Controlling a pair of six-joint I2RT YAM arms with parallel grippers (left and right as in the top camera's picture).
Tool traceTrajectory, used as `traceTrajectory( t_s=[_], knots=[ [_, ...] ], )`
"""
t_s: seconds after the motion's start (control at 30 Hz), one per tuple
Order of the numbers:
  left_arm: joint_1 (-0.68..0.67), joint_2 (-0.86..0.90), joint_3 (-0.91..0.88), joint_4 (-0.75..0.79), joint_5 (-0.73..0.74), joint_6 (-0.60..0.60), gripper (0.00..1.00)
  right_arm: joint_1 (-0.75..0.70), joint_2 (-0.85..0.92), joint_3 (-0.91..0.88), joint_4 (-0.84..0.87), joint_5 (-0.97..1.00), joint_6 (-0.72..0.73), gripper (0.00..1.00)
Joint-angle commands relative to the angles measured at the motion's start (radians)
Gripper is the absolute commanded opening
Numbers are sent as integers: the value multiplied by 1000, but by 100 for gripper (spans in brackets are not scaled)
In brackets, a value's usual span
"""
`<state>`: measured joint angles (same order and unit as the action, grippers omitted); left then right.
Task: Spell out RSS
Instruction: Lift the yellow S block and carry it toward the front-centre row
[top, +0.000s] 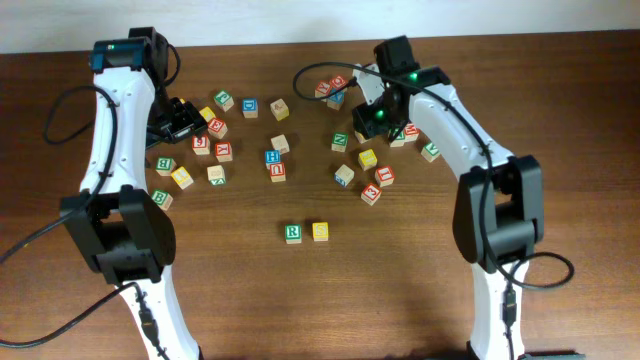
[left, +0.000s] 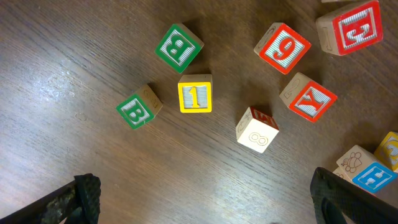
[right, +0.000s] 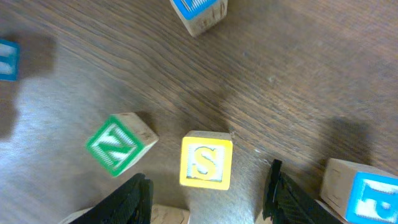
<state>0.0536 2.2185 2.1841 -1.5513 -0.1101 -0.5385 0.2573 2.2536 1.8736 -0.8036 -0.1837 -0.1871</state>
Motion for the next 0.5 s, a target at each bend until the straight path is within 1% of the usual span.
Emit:
traceTrajectory(
  t_s=[0.0,0.37,0.4,0.47],
  knots=[
    [2,-24,2,-2,-11,-6,99,5,29,-12,10,14,14,53],
    [2,-24,2,-1,-11,-6,99,7,105,-12,21,16,31,53],
    [2,-23,2,-2,-11,-6,99,7,106,-12,22,16,32,52],
    [2,-24,2,-2,-11,-6,99,10,107,-12,29,16,32,48]
  ],
)
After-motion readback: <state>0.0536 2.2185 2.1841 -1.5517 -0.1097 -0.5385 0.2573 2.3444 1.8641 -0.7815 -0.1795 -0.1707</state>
